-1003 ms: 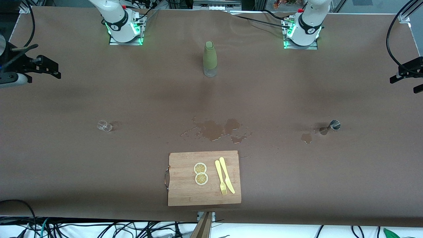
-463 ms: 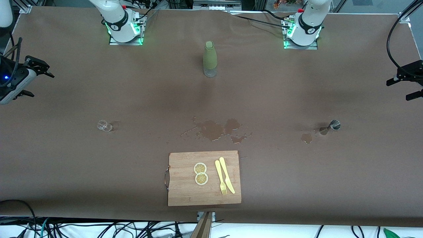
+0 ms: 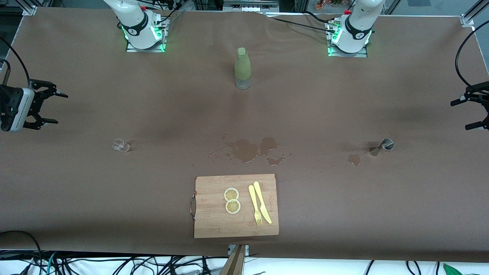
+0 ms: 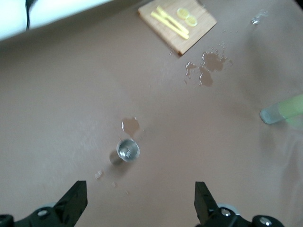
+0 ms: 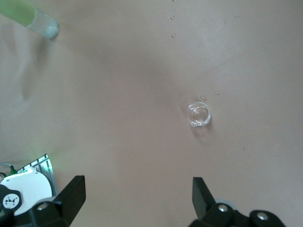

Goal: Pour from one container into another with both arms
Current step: 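Lower the right gripper to the glass beaker while the left gripper lowers to the jigger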

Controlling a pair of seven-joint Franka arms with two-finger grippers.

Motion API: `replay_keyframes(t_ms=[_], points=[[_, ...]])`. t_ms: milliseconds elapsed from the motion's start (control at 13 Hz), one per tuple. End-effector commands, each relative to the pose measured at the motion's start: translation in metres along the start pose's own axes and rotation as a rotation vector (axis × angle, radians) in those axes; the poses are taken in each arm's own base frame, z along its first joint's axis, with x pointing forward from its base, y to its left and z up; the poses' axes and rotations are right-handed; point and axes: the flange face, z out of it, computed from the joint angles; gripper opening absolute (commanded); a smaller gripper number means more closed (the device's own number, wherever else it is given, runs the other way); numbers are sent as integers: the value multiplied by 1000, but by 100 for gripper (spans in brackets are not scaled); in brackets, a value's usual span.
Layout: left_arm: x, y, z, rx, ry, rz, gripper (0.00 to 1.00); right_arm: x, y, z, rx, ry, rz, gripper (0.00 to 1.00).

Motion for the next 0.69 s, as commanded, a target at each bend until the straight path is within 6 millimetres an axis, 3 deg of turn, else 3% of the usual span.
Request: replay_keyframes(t_ms=[0,77,309,617], points=[[-32,-30,26,-22,111,134,100,-27,22,26,92,110,-63,100],[-47,-41,39,-47,154,161,100,-34,32,37,105,153,-91,100],[-87,-65,81,-106,314,267,100,-54,73,102,161,307,-170,100],[-119,-88,143,-128,444,368,100,-84,103,155,143,453,-282,100]])
